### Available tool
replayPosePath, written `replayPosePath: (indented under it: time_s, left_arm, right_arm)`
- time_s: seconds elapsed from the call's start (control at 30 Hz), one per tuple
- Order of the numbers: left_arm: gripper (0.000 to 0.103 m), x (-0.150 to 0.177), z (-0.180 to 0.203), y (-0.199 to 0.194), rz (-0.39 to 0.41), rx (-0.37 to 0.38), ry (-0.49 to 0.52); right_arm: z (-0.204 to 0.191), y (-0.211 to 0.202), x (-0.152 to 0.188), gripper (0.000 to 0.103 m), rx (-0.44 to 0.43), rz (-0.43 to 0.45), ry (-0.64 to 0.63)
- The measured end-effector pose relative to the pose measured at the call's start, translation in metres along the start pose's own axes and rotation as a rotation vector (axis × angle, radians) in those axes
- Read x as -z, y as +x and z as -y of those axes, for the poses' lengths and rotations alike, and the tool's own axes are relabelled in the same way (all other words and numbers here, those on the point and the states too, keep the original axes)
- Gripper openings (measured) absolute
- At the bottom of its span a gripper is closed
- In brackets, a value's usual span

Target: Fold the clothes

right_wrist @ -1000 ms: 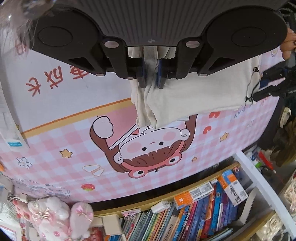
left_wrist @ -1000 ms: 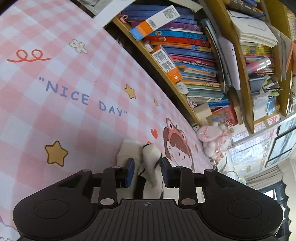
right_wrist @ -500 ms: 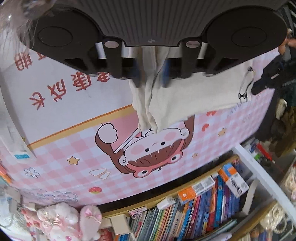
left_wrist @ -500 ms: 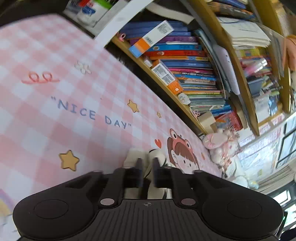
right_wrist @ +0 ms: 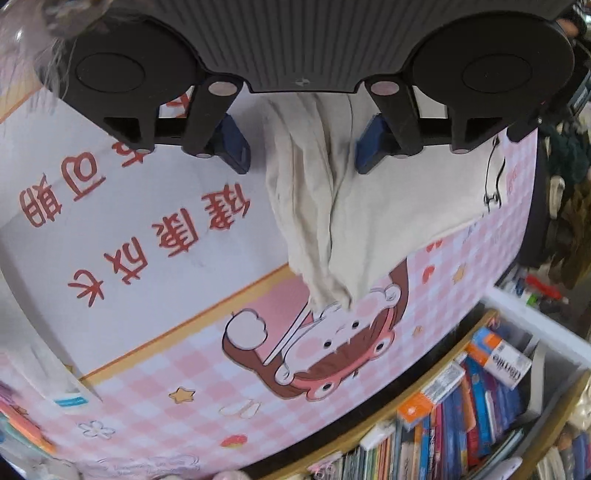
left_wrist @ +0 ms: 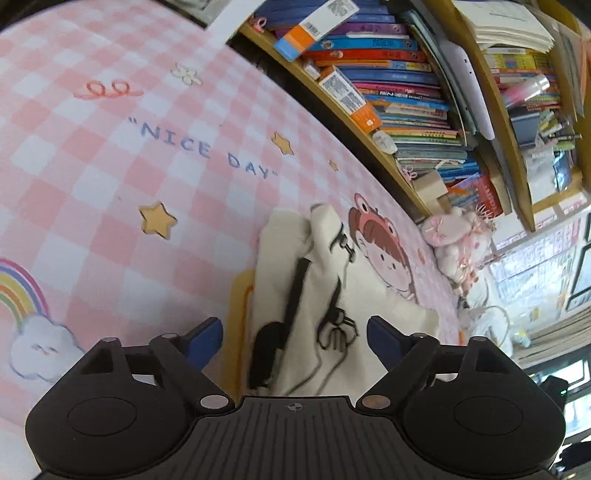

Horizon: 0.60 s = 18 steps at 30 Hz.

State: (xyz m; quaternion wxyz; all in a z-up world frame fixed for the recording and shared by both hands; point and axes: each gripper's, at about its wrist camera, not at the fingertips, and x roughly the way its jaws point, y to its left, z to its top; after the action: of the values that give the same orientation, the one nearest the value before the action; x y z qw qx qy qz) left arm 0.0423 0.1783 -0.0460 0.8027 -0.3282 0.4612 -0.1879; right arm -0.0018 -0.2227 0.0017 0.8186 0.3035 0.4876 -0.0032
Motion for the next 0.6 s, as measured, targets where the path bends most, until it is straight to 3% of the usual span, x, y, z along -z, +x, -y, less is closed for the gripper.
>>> replayPosePath:
  time_s: [0.07, 0.1, 0.13, 0.2, 0.33, 0.37, 0.47, 0.53, 0.57, 0.6]
  left_arm:
    - [0.058, 0.004, 0.007, 0.002, -0.007, -0.021, 0.021]
    - [0.040, 0.005, 0.011, 0.003, -0.011, -0.032, 0.031]
    - [0.031, 0.007, 0.014, 0.004, -0.014, -0.043, 0.041]
    - [0.024, 0.011, 0.021, 0.006, -0.022, -0.064, 0.062]
    - [0.024, 0.012, 0.028, 0.004, -0.037, -0.085, 0.109]
    - [0.024, 0.012, 0.029, 0.004, -0.040, -0.090, 0.121]
    - [0.033, 0.012, 0.033, 0.002, -0.052, -0.104, 0.157]
    - [0.043, 0.011, 0.033, 0.002, -0.059, -0.100, 0.156]
    - [0.049, 0.010, 0.029, 0.004, -0.063, -0.081, 0.124]
    - [0.052, 0.009, 0.024, 0.005, -0.066, -0.062, 0.092]
  right_arm:
    - [-0.002, 0.003, 0.001, 0.036, -0.006, -0.002, -0.002]
    - [-0.007, 0.002, 0.002, 0.031, 0.000, 0.007, -0.034]
    - [-0.012, 0.000, 0.003, 0.024, 0.007, 0.018, -0.074]
    - [-0.027, -0.006, 0.008, 0.018, 0.030, 0.053, -0.182]
    - [-0.068, -0.025, 0.035, 0.016, 0.058, 0.188, -0.552]
    - [-0.072, -0.027, 0.039, 0.016, 0.060, 0.193, -0.587]
    - [-0.056, -0.018, 0.030, 0.018, 0.068, 0.137, -0.470]
    - [-0.033, -0.014, 0.018, 0.033, 0.051, 0.084, -0.296]
    - [-0.022, -0.013, 0.013, 0.037, 0.043, 0.064, -0.217]
    - [-0.014, -0.012, 0.010, 0.047, 0.033, 0.051, -0.157]
